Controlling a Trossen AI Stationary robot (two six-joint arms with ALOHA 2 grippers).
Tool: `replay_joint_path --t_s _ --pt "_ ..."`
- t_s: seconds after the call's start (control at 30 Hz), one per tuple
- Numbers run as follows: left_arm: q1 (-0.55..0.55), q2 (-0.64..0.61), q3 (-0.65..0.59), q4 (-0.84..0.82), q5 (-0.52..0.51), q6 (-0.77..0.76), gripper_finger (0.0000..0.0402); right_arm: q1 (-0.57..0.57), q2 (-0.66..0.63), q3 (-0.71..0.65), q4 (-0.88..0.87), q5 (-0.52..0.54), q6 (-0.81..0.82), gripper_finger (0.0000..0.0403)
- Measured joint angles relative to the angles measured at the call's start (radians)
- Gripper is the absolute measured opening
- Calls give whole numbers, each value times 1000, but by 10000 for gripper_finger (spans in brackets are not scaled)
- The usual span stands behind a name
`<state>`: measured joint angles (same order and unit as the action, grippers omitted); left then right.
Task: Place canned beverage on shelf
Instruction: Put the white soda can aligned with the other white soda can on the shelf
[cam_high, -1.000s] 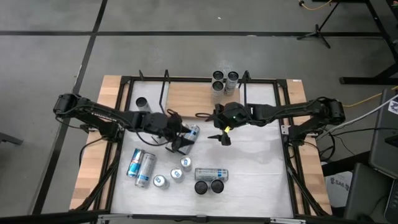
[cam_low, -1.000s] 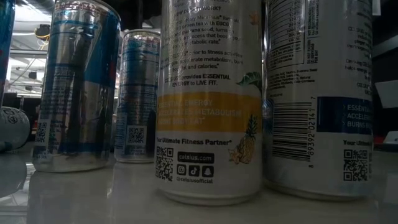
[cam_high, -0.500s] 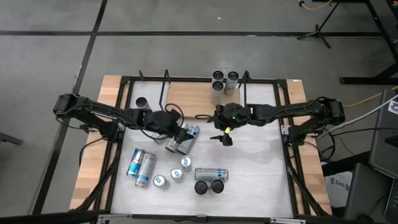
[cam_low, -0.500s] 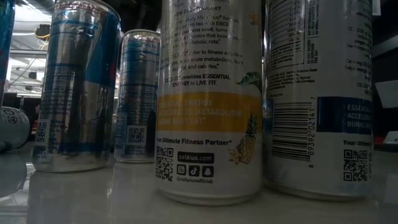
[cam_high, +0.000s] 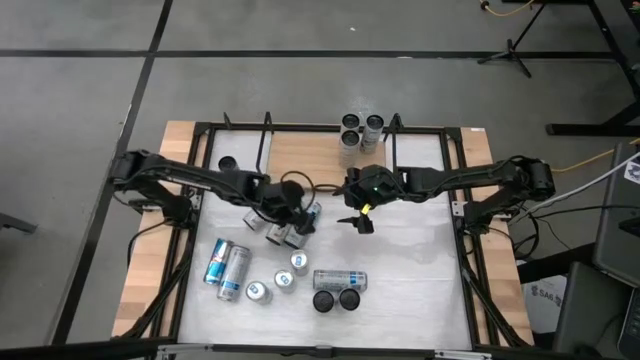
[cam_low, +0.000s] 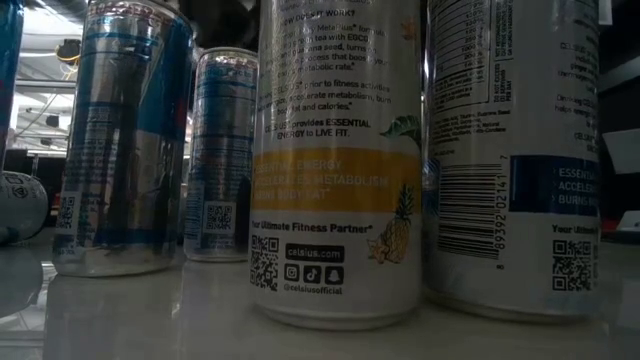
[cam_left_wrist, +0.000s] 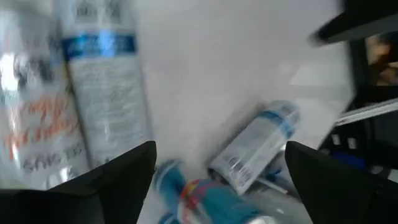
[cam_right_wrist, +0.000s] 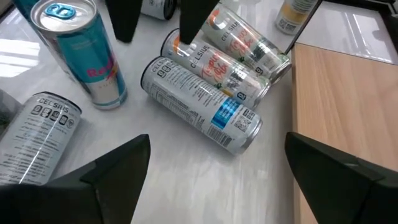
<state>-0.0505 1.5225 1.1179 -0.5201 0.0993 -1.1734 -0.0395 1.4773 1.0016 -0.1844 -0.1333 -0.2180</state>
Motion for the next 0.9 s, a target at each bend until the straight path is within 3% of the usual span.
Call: replay_joint_path --t_s 0.13,0.5,0.9 --pt "0 63 0 -30 49 -6 349 0 0 0 -1 0 0 363" --pt "0 146 0 -51 58 -6 349 0 0 0 2 0 0 363" --pt "3 181 -1 -84 -19 -4 349 0 0 0 4 0 0 363"
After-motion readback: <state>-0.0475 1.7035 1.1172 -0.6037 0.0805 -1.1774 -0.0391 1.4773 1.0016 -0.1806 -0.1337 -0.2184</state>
